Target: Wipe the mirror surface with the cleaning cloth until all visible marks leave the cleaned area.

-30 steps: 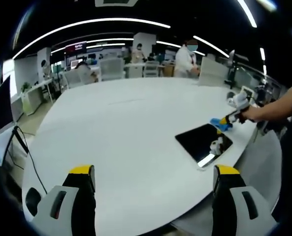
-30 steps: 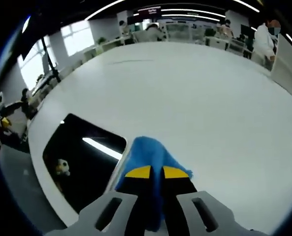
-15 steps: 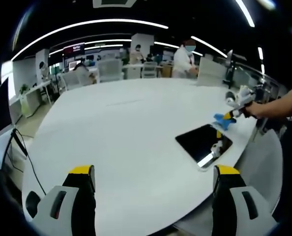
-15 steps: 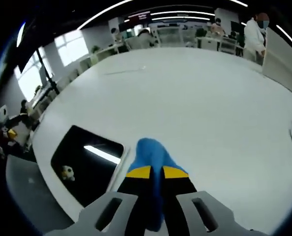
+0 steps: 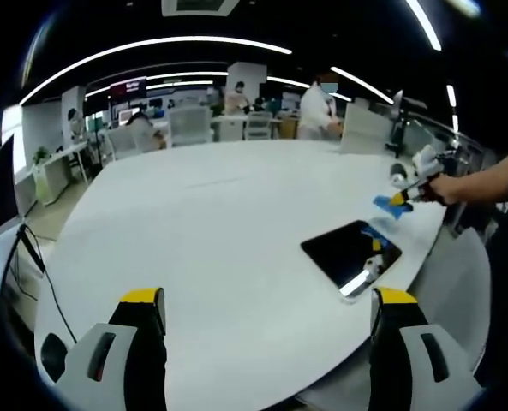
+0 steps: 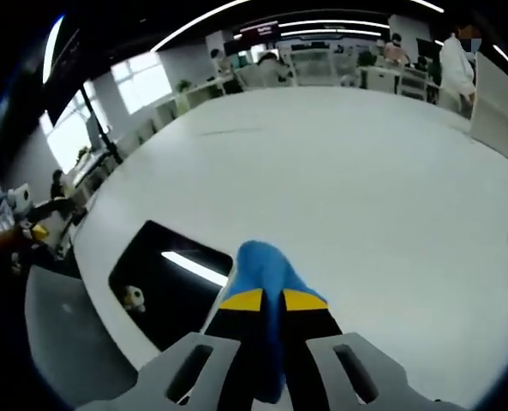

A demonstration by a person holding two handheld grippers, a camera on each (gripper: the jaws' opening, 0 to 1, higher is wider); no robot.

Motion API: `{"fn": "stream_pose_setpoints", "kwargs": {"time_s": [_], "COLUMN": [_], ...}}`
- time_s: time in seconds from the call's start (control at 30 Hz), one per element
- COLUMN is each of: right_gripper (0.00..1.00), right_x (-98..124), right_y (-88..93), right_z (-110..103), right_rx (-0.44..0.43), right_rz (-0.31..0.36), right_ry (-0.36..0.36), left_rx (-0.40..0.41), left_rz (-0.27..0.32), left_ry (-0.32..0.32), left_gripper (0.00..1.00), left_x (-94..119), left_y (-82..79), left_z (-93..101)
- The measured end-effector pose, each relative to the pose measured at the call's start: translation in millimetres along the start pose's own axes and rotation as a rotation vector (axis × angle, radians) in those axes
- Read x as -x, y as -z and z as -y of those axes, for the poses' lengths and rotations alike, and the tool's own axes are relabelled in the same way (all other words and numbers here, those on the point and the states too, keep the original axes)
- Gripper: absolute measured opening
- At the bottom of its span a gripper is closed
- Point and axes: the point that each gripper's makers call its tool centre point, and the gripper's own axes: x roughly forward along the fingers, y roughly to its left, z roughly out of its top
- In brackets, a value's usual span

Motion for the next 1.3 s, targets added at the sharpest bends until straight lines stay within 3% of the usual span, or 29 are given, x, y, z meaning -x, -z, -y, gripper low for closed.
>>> {"fn": "stream_pose_setpoints", "kwargs": {"time_s": [0.2, 0.37, 0.63, 0.83, 1.17, 1.3], "right_gripper": [0.02, 0.02, 0.01, 0.01, 0.01, 0.01], "right_x": [-1, -5, -11, -22, -38, -48], "right_y": [-3.0, -1.5, 1.5, 5.5, -2.4, -1.4], "right_z": [15, 14, 1, -8, -25, -32], "right_rx": [-0.095, -0.065, -0.133, -0.105, -0.107, -0.15], "right_rz": [-0.013, -0.018, -0.042, -0.062, -0.07, -0.081], "right_ry": [0.1, 0.101, 0.089, 0.099, 0.1, 0.087], "left_rx": [0.002, -0.01, -0.059, -0.066, -0.037, 0.001], "left_rz": [0.022, 0.026, -0.036, -0.049, -0.036, -0.009], "left_ry": [-0.006, -0.004, 0.018, 0.035, 0.044, 0.006], "left_gripper": [1.0, 1.0, 1.0, 1.0, 1.0, 1.0], "left_x": [2, 2, -3, -10, -5, -3], "left_y": [-3.4, -5.2, 7.6, 11.9, 12.0, 8.2], "left_z": [-3.2, -5.4, -6.7, -6.7, -11.2, -17.5]}}
